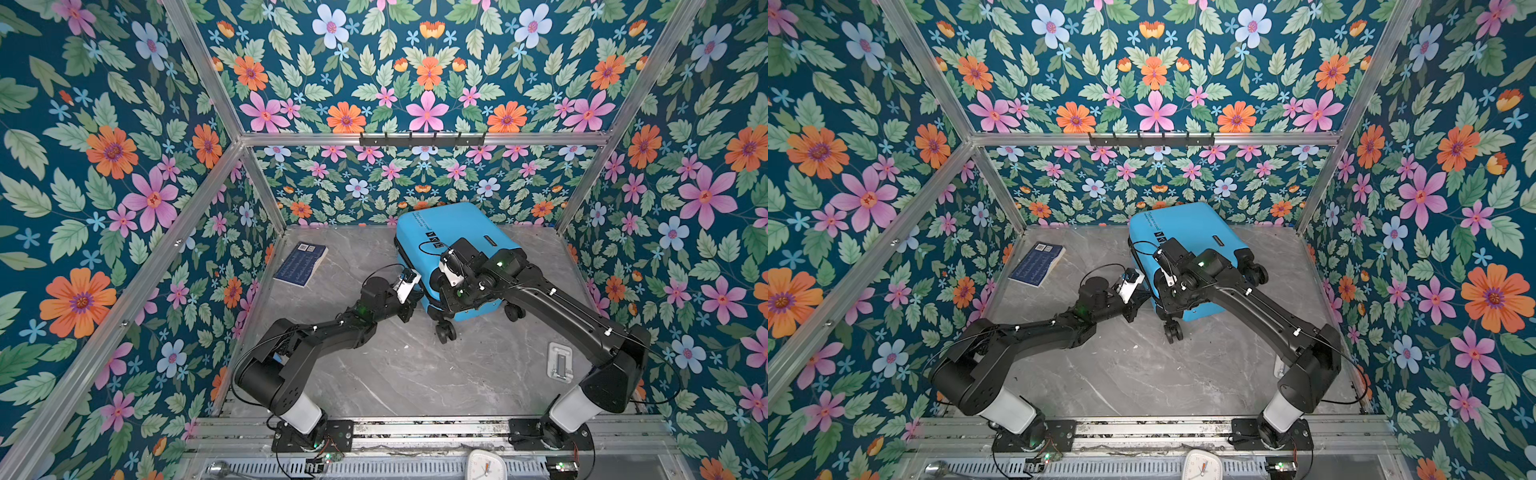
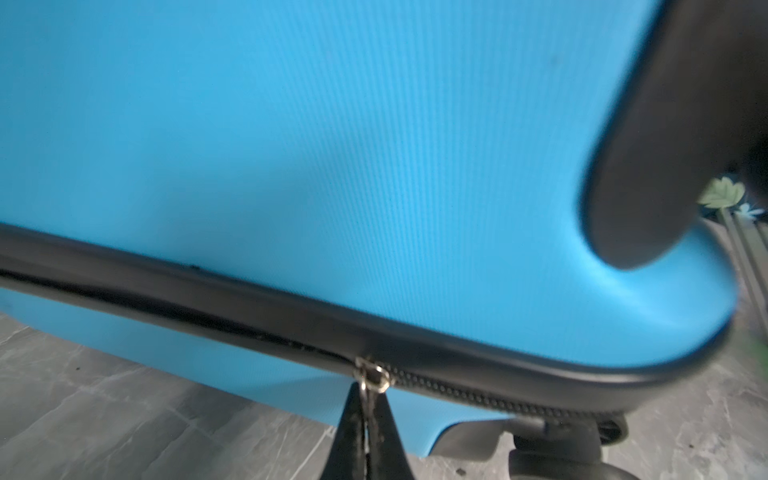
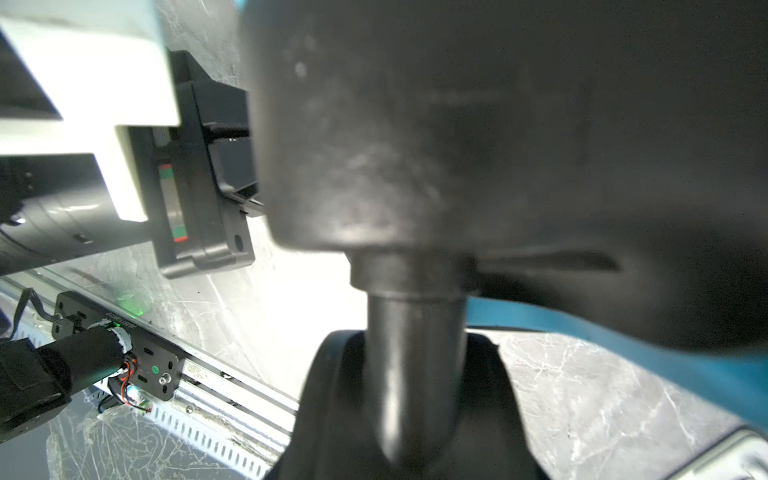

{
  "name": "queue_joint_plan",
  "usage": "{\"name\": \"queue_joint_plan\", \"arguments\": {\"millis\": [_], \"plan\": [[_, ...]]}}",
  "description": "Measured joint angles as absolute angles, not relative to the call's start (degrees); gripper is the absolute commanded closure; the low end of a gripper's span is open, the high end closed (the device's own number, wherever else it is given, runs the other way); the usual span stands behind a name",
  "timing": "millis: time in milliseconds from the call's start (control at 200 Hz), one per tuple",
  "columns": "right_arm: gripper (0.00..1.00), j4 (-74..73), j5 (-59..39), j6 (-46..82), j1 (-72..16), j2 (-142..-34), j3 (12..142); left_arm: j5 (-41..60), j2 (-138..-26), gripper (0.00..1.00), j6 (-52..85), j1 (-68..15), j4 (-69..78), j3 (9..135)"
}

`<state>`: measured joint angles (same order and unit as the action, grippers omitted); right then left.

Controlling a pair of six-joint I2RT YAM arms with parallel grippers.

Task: Pack the luggage

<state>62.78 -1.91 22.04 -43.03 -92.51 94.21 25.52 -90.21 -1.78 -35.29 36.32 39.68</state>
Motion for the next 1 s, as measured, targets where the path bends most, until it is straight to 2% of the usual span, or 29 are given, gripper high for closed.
{"name": "queue_joint_plan", "arguments": {"millis": [520,1000], "plan": [[1.0,67.6,-4.4,22.4,-42.3,-97.6,96.9,18.3,-83.9,1.0,-3.1,-41.0,26.5,37.2],[1.0,69.3,-7.8,25.0,-42.2,-97.6,99.5,15.1,-83.8,1.0,2.0,-44.2,28.8,36.5]]}}
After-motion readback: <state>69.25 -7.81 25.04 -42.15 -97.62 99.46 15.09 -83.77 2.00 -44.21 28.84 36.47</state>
